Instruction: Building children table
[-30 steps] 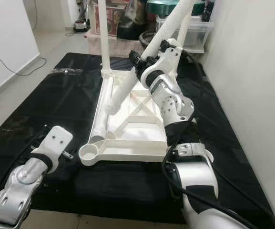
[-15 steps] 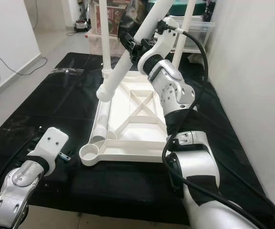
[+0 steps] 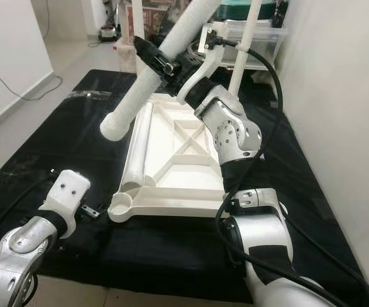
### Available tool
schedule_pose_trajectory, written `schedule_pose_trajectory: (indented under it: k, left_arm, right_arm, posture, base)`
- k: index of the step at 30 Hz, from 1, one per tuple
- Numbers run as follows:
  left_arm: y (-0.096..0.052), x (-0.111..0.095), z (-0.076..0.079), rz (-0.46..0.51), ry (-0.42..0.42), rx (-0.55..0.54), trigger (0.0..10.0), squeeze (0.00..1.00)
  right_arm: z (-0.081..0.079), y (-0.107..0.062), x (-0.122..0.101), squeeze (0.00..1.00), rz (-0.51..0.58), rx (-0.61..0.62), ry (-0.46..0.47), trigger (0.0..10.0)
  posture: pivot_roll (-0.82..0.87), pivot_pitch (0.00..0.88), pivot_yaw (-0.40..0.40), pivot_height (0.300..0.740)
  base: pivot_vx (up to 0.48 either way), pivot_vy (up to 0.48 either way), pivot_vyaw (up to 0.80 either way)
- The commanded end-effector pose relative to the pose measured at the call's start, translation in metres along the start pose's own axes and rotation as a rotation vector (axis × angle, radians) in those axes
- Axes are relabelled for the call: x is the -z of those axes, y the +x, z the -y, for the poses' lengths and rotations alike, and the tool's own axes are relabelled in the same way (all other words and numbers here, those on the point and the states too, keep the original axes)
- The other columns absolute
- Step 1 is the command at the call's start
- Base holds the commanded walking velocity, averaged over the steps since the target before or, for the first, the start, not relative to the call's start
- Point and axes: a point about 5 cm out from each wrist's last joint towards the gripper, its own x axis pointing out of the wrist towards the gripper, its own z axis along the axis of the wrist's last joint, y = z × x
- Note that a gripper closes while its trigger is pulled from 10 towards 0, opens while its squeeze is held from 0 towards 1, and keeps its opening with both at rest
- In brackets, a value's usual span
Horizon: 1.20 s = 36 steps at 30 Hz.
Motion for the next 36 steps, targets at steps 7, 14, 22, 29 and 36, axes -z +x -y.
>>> schedule_pose_trajectory:
  k: [7,14,22,29,36]
  left_arm:
    - [-0.010,-0.004,-0.015,0.018,0.000,0.030,10.0,0.00]
    - [-0.012,-0.010,-0.029,0.038,-0.010,0.020,10.0,0.00]
    - [0.001,-0.020,-0.026,0.070,0.027,0.100,10.0,0.00]
    - [0.014,-0.026,-0.005,0.099,0.039,0.231,10.0,0.00]
    - [0.019,-0.026,0.010,0.107,0.029,0.306,6.4,0.00]
  right_arm:
    - [-0.023,-0.005,0.014,0.00,-0.103,-0.279,0.020,10.0]
    - [-0.032,-0.010,0.018,0.00,-0.157,-0.383,0.029,10.0]
    - [-0.051,-0.006,0.025,0.00,-0.166,-0.472,0.062,10.0]
    - [-0.063,0.000,0.031,0.00,-0.160,-0.515,0.092,10.0]
    - [-0.070,0.002,0.033,0.00,-0.162,-0.525,0.108,10.0]
  posture:
    - [0.11,0.000,-0.095,0.740]
    - [0.11,0.000,-0.097,0.740]
    - [0.11,0.000,-0.093,0.740]
    - [0.09,0.000,-0.082,0.740]
    - [0.08,0.000,-0.082,0.740]
  base:
    - [0.000,0.000,0.00]
    - [0.000,0.000,0.00]
    - [0.000,0.000,0.00]
    - [0.000,0.000,0.00]
    - [0.000,0.000,0.00]
